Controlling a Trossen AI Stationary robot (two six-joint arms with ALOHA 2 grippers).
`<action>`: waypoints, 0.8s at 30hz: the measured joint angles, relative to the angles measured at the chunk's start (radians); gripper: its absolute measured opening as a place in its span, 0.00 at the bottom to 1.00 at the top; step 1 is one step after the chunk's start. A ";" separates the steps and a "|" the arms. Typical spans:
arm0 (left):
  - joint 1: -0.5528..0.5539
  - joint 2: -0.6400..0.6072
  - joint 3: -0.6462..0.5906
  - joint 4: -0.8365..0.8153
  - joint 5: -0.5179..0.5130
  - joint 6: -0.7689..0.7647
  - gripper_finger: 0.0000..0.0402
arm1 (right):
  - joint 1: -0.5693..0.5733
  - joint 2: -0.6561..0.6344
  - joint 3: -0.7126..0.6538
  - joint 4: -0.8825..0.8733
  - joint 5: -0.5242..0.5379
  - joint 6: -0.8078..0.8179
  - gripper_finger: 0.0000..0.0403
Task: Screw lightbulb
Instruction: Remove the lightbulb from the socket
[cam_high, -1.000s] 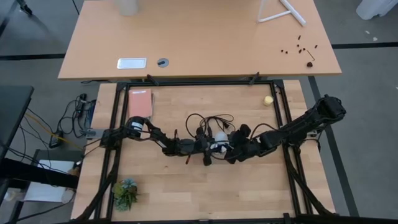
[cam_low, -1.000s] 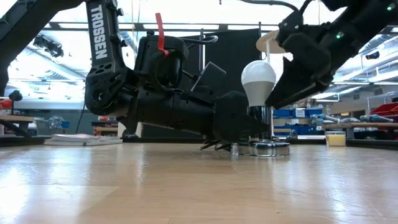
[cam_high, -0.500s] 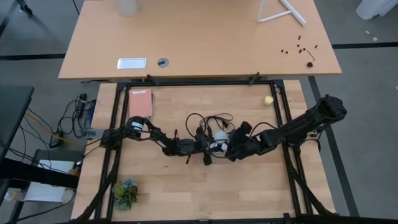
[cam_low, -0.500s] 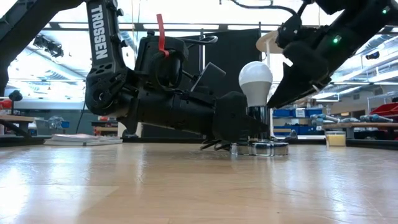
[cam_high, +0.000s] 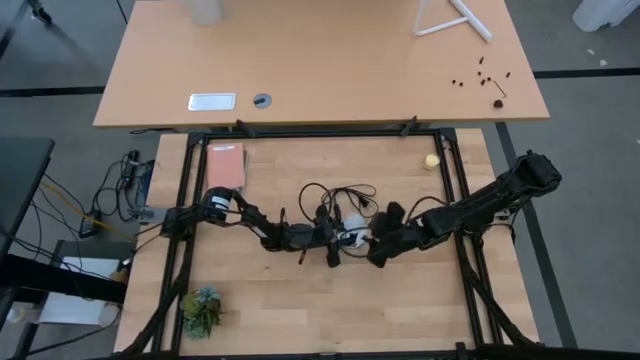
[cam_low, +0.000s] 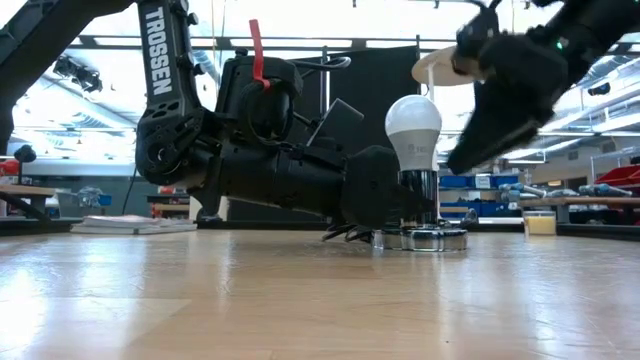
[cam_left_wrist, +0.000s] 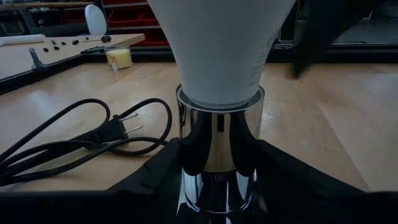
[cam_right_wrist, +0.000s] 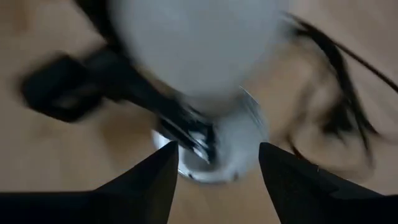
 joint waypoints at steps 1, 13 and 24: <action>0.000 0.000 0.000 0.000 0.000 0.000 0.46 | 0.005 0.002 0.000 0.040 -0.003 -0.043 0.57; 0.001 0.000 0.000 0.000 -0.007 -0.003 0.46 | -0.063 0.002 0.001 0.122 0.046 -0.250 0.57; 0.000 0.000 0.000 0.000 -0.002 0.000 0.46 | -0.094 0.004 0.000 -0.131 0.169 -0.060 0.57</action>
